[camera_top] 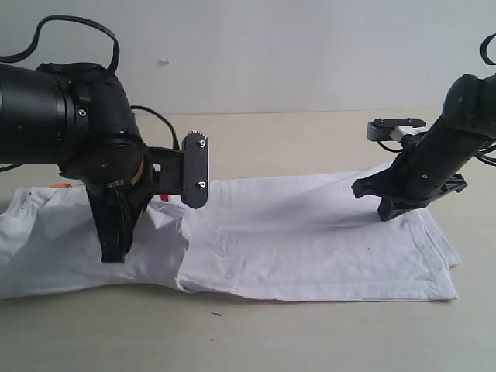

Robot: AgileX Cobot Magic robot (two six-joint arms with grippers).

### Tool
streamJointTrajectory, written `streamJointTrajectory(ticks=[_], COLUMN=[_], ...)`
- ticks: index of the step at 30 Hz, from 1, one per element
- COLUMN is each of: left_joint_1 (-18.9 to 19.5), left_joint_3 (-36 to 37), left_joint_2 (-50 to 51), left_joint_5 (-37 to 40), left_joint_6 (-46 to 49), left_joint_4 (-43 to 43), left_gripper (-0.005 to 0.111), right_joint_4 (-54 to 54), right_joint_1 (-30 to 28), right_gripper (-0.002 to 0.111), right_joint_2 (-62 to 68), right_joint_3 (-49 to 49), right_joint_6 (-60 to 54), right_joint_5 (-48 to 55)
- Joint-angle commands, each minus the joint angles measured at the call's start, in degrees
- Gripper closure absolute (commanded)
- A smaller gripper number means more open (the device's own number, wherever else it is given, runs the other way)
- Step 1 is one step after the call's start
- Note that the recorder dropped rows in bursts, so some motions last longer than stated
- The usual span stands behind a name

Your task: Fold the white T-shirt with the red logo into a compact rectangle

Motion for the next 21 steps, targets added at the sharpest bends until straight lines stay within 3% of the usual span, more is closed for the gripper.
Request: streamJointTrajectory(ticks=[1,4,7,13,15,21], left_joint_1=[-0.4,-0.4,-0.4,1.8,3.2,8.4], left_joint_3=[-0.4,-0.4,-0.4,-0.4,-0.4,-0.4], left_joint_2=[0.2,1.1,2.6,4.3,4.5,4.5], left_joint_5=[-11.4,-17.1,-17.4,-13.7,-13.2,-10.9], left_joint_6=[-0.1,-0.1,-0.1,-0.4,-3.4,-18.6], left_joint_4=[8.0,8.4,8.2,9.1,10.5,13.5], left_gripper=[0.107,0.107,0.105,0.067,0.06,0.06], right_joint_4=[0.0,0.0,0.0,0.0,0.0,0.0], right_joint_1=[-0.2,-0.2,-0.2,-0.2,-0.2,-0.2], right_gripper=[0.108,0.108,0.108,0.108,0.108,0.108], right_joint_2=[-0.1,-0.1,-0.1,-0.1,-0.1,-0.1], right_joint_3=[0.2,0.2,0.2,0.2,0.2,0.2], right_joint_6=[-1.1,-1.4,-2.0,-2.0,-2.0,-2.0], right_joint_5=[-0.9,-1.1,-1.1,-1.4,-1.1,-1.0])
